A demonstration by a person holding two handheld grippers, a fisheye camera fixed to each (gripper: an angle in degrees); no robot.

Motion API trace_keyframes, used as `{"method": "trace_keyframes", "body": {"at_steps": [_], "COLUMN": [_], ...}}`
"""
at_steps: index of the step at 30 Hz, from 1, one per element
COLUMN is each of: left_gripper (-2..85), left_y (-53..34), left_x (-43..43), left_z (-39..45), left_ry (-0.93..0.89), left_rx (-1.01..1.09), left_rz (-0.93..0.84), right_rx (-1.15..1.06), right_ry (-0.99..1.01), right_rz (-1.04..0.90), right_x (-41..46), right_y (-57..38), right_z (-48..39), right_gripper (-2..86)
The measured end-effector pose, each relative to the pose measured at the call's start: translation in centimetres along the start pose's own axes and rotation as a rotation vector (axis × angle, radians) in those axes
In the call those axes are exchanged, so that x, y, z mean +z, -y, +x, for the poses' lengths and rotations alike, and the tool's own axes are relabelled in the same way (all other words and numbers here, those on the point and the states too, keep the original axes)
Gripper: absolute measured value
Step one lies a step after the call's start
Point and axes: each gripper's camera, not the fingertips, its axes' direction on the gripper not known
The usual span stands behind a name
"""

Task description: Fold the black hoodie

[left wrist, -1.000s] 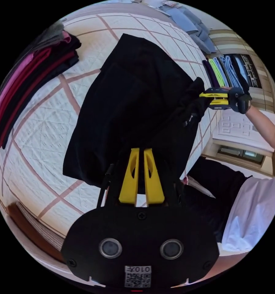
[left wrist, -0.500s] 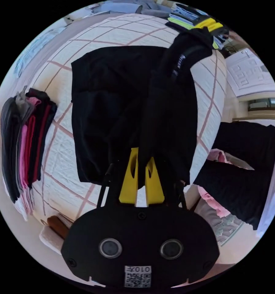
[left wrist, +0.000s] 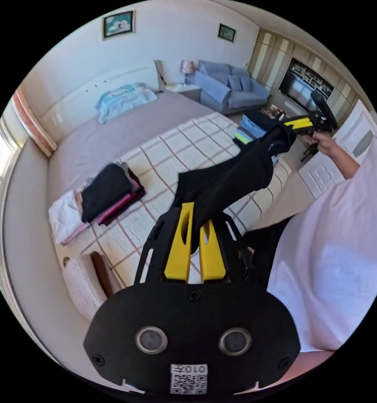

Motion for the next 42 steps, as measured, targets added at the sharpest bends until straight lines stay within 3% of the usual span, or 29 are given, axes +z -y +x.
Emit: {"method": "trace_keyframes", "body": {"at_steps": [5, 8, 11, 18, 25, 28, 32, 33, 36, 42], "left_gripper": [-0.5, -0.5, -0.5, -0.5, -0.5, -0.5, -0.5, -0.5, -0.6, -0.5], "left_y": [1.4, -1.8, -5.9, -12.0, -9.1, -4.1, 4.3, 5.4, 10.4, 16.6], "left_x": [-16.4, -24.2, -28.9, -32.9, -33.7, -28.4, -13.6, -12.0, -8.4, -11.7], "left_z": [2.8, 6.4, 9.9, 16.5, 16.8, 13.4, 4.5, 3.6, 2.2, 3.6], "left_ry": [0.31, 0.418, 0.457, 0.412, 0.418, 0.347, -0.038, -0.065, 0.019, 0.225], "left_rx": [0.1, 0.137, 0.178, 0.381, 0.429, 0.374, 0.176, 0.145, 0.109, 0.264], "left_rz": [0.355, 0.609, 0.726, 0.759, 0.749, 0.607, 0.335, 0.308, 0.198, 0.304], "right_rx": [-0.03, -0.066, -0.186, -0.302, -0.29, -0.202, 0.055, 0.071, 0.084, 0.059], "right_ry": [-0.212, -0.292, -0.341, -0.351, -0.408, -0.338, -0.15, -0.141, -0.244, -0.231], "right_rz": [0.387, 0.618, 0.75, 0.532, 0.595, 0.539, 0.14, 0.082, 0.014, 0.216], "right_x": [-12.8, -19.3, -22.8, -26.1, -27.0, -22.4, -9.3, -7.1, -6.1, -9.7], "right_y": [-0.4, -4.1, -9.2, -16.9, -18.2, -15.7, -8.8, -7.2, -3.6, -2.3], "right_z": [-1.8, -4.9, -9.0, -14.0, -12.8, -8.3, 1.6, 3.4, 6.8, 13.2], "right_gripper": [4.4, 4.4, 4.4, 4.3, 4.3, 4.3, 4.2, 4.2, 4.3, 4.4]}}
